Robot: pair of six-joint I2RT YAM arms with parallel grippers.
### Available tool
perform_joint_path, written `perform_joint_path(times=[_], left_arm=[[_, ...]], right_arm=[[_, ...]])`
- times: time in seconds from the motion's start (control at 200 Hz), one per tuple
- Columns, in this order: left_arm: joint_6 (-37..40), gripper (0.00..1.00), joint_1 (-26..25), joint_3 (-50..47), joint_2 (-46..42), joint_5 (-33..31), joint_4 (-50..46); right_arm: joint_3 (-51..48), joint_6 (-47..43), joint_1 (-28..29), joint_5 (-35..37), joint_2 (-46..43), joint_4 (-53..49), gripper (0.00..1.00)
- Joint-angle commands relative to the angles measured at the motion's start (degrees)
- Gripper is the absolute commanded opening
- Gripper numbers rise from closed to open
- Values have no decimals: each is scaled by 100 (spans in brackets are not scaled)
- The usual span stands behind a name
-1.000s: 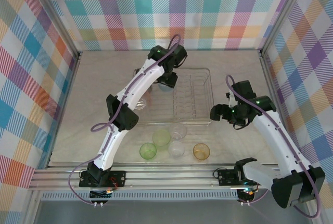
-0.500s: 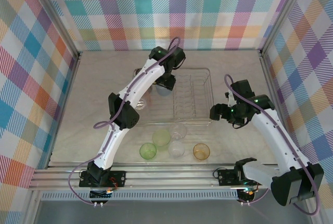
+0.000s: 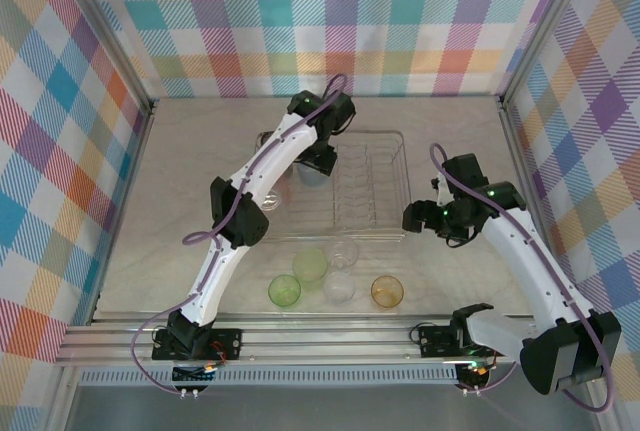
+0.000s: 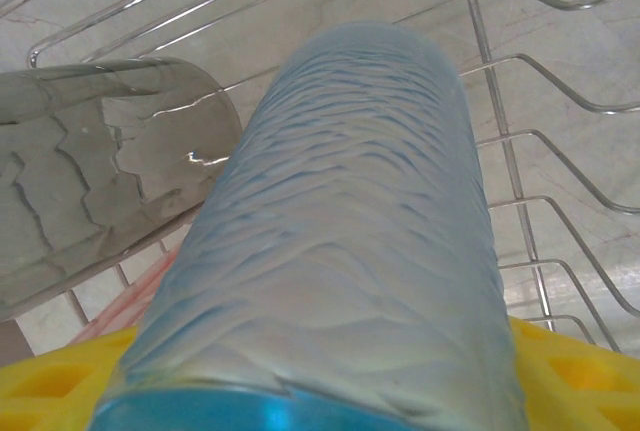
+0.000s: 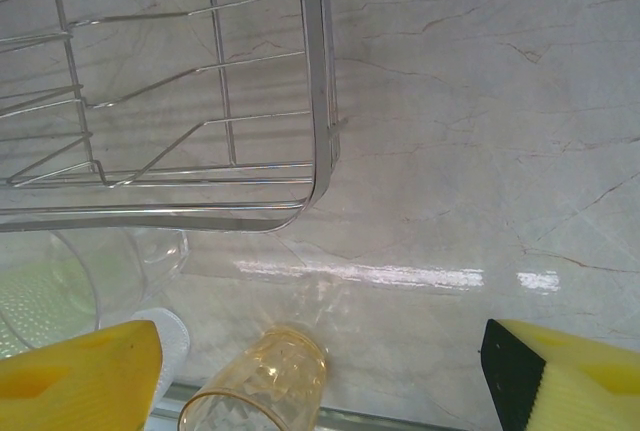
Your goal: Load the cups into the dish rack
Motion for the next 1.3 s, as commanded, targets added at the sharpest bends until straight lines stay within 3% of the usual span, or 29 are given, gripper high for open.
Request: perform_joint_path(times=[0.0, 0.225, 0.27, 0.495, 0.73, 0.99, 1.145, 1.295], left_arm=[[24, 79, 74, -7, 48, -177, 92], [66, 90, 126, -7, 122, -149, 247], [74, 100, 135, -1, 118, -142, 291], [58, 100, 127, -38, -89, -159, 615], [109, 100, 40, -730, -787, -332, 1210], [46, 100, -49, -2366, -2183, -978, 2351], [-180, 100, -49, -3476, -3121, -1114, 3071], [-484, 100, -49, -4842, -4278, -1067, 3846]], right_arm=[[-124, -71, 14, -94, -39, -13, 83], [-172, -89, 13, -94, -73, 0, 83], [-179, -90, 13, -94, -81, -5, 83], [-235, -113, 11, -118, -99, 13, 83], [-203, -122, 13, -18, -74, -60, 84], [13, -65, 287, -9, -86, -228, 83], [314, 216, 1011, 249, 10, -382, 80], [439, 573, 1616, 284, 66, -296, 70]])
